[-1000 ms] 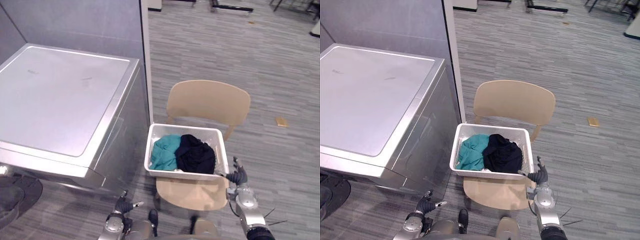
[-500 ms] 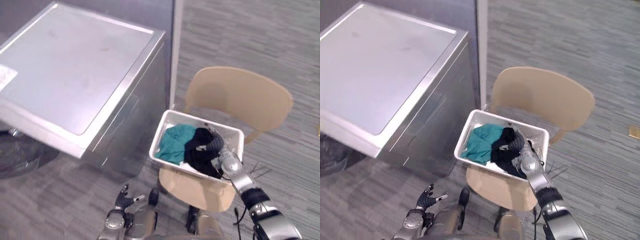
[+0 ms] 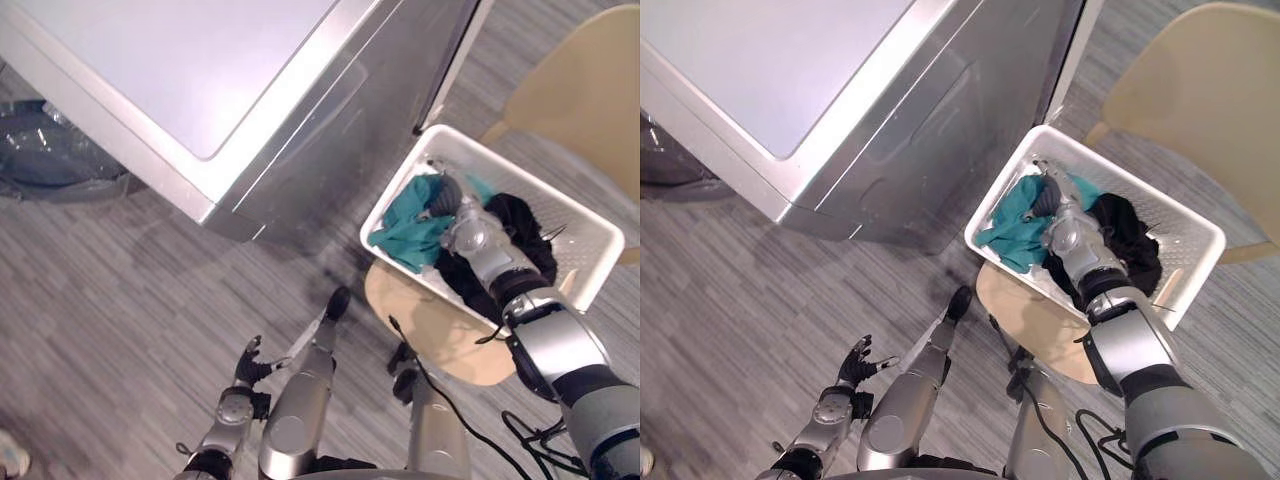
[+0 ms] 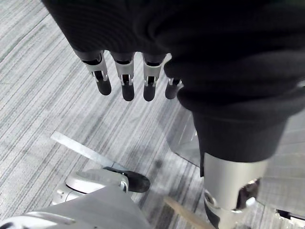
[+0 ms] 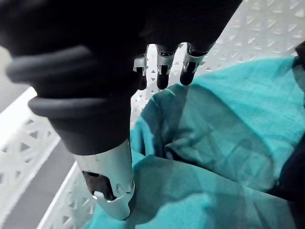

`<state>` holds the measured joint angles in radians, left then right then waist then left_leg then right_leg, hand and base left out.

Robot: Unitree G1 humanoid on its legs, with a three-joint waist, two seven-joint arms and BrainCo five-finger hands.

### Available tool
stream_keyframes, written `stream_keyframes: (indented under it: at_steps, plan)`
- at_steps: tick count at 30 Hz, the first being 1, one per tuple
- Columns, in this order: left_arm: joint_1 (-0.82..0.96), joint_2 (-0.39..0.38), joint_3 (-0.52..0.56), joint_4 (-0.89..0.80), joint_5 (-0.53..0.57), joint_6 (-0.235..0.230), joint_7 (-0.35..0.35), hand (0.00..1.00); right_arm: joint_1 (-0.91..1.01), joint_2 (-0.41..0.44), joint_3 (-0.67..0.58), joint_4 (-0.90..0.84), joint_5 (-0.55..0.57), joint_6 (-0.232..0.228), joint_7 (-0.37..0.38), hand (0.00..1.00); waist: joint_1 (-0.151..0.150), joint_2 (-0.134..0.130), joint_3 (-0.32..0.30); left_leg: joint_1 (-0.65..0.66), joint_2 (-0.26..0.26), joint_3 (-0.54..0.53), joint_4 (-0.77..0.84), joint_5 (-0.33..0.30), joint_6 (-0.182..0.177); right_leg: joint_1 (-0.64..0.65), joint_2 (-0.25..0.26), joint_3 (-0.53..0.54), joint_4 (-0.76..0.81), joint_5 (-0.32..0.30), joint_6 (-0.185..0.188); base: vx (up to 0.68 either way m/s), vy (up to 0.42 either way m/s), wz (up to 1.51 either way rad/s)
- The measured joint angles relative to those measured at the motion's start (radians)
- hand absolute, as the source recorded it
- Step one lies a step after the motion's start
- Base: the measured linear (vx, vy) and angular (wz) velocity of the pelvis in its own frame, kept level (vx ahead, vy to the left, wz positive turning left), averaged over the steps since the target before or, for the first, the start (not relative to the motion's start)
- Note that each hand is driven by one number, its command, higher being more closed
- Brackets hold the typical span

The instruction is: Pick up the laundry basket with both hands and put the clothes into the washing machine.

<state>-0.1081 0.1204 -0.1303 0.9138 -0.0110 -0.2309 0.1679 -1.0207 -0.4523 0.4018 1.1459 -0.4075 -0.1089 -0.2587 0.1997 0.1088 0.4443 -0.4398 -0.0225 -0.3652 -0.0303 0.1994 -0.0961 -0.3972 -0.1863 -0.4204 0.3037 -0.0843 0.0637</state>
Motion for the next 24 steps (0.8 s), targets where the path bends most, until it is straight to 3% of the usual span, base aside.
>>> stream_keyframes:
  at_steps: [3,6,7,13,17,22,24]
  plan:
    - [-0.053,-0.024,-0.050,0.001,-0.024,-0.005,0.012,0.00,-0.043,-0.037,0.018,0.068,-0.037,0.019,-0.003,0.00,0.030,0.030,0.015,-0.029,0.005,-0.033,-0.029,0.030,-0.009,-0.036,-0.001,-0.023,0.018,-0.007,-0.012,-0.06,-0.134,0.22]
    - [-0.075,-0.044,-0.074,0.000,-0.028,-0.012,0.013,0.00,-0.056,-0.048,0.051,0.088,-0.060,0.039,-0.001,0.00,0.046,0.032,0.016,-0.050,0.004,-0.046,-0.035,0.037,-0.017,-0.070,-0.009,-0.023,0.056,-0.027,-0.021,-0.03,-0.112,0.14]
    - [-0.077,-0.046,-0.078,0.000,-0.028,-0.013,0.013,0.00,-0.060,-0.051,0.059,0.089,-0.072,0.042,0.001,1.00,0.047,0.032,0.016,-0.050,0.004,-0.048,-0.037,0.037,-0.018,-0.078,-0.012,-0.015,0.073,-0.037,-0.023,-0.03,-0.120,0.14]
    - [-0.111,-0.063,-0.076,0.001,-0.028,-0.013,0.012,0.00,-0.086,-0.069,0.112,0.085,-0.089,0.043,0.010,1.00,0.059,0.032,0.016,-0.045,0.009,-0.048,-0.061,0.046,-0.031,-0.131,-0.031,0.002,0.177,-0.093,-0.032,-0.06,-0.146,0.01]
    - [-0.116,-0.081,-0.076,0.000,-0.028,-0.013,0.011,0.00,-0.077,-0.065,0.104,0.054,-0.056,0.040,0.031,1.00,0.059,0.032,0.016,-0.035,0.020,-0.044,-0.061,0.052,-0.039,-0.134,-0.025,0.011,0.193,-0.100,-0.039,-0.06,-0.132,-0.07]
    - [-0.116,-0.077,-0.068,0.001,-0.028,-0.005,0.011,0.00,0.000,-0.055,-0.009,-0.080,0.046,0.048,0.044,1.00,0.031,0.025,0.020,0.004,0.031,-0.033,-0.061,0.052,-0.039,-0.093,-0.009,0.021,0.171,-0.091,-0.047,-0.02,-0.081,-0.09]
    - [-0.115,-0.072,-0.052,-0.004,-0.028,-0.003,0.012,0.00,0.072,-0.044,-0.099,-0.249,0.108,0.046,0.038,1.00,0.020,0.015,0.027,0.047,0.046,-0.016,-0.063,0.051,-0.039,-0.041,0.013,0.030,0.129,-0.071,-0.049,0.00,-0.067,-0.20]
